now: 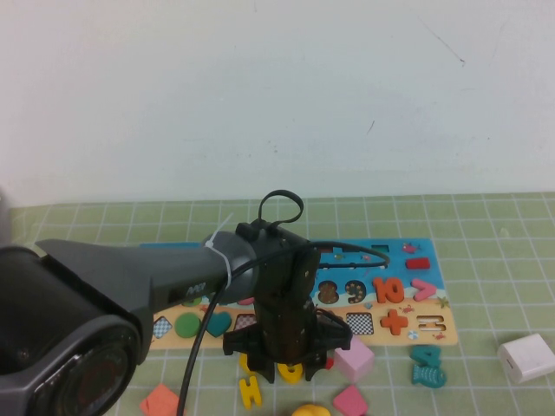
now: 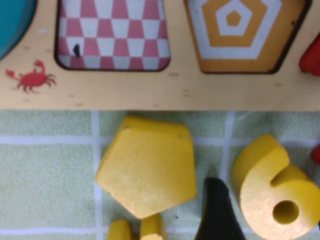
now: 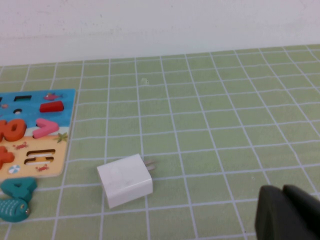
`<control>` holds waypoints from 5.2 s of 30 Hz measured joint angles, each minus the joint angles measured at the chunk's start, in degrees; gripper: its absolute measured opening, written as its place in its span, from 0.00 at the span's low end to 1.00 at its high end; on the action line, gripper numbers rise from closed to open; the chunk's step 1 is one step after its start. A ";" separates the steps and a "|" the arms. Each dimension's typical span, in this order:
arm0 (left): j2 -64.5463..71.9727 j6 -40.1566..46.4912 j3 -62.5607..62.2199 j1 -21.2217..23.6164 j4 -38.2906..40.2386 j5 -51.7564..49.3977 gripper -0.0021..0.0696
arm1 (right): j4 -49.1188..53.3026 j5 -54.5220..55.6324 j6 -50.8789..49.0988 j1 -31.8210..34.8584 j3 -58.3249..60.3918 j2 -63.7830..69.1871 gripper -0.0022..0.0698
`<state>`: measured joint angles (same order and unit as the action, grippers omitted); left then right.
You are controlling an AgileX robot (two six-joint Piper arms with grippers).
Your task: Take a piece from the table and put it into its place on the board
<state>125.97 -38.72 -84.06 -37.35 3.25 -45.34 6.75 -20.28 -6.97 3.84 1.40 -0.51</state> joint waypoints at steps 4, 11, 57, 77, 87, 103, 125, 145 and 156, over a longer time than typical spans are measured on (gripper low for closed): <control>0.00 -0.15 0.00 0.00 -0.14 0.55 0.57 | 0.00 0.00 0.00 0.00 0.00 0.00 0.03; 0.00 -0.25 0.00 0.00 -0.19 0.71 0.45 | 0.00 0.00 0.00 0.00 0.00 0.00 0.03; 1.82 49.63 -19.94 11.34 4.62 -12.48 0.43 | 0.00 0.00 0.00 0.00 0.00 0.00 0.03; 8.51 57.40 -24.11 11.34 4.62 -7.11 0.43 | 0.00 0.00 0.00 0.00 0.00 0.00 0.03; 8.51 59.26 -24.11 10.99 4.62 -7.40 0.43 | 0.00 0.00 0.00 0.00 0.00 0.00 0.03; 10.07 58.03 -24.21 10.68 3.04 -7.11 0.43 | 0.00 0.00 0.00 0.00 0.00 0.00 0.03; 10.07 57.48 -24.21 10.68 3.35 -7.18 0.65 | 0.00 0.00 0.00 0.00 0.00 0.00 0.03; 10.07 55.57 -24.77 10.68 -1.23 -9.36 0.57 | 0.00 0.00 0.00 0.00 0.00 0.00 0.03; 3.54 55.51 -32.81 10.68 -0.31 -17.72 0.16 | 0.00 0.00 0.00 0.00 0.00 0.00 0.03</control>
<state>129.52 16.79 -116.87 -26.67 2.94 -63.06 6.75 -20.28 -6.97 3.84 1.40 -0.51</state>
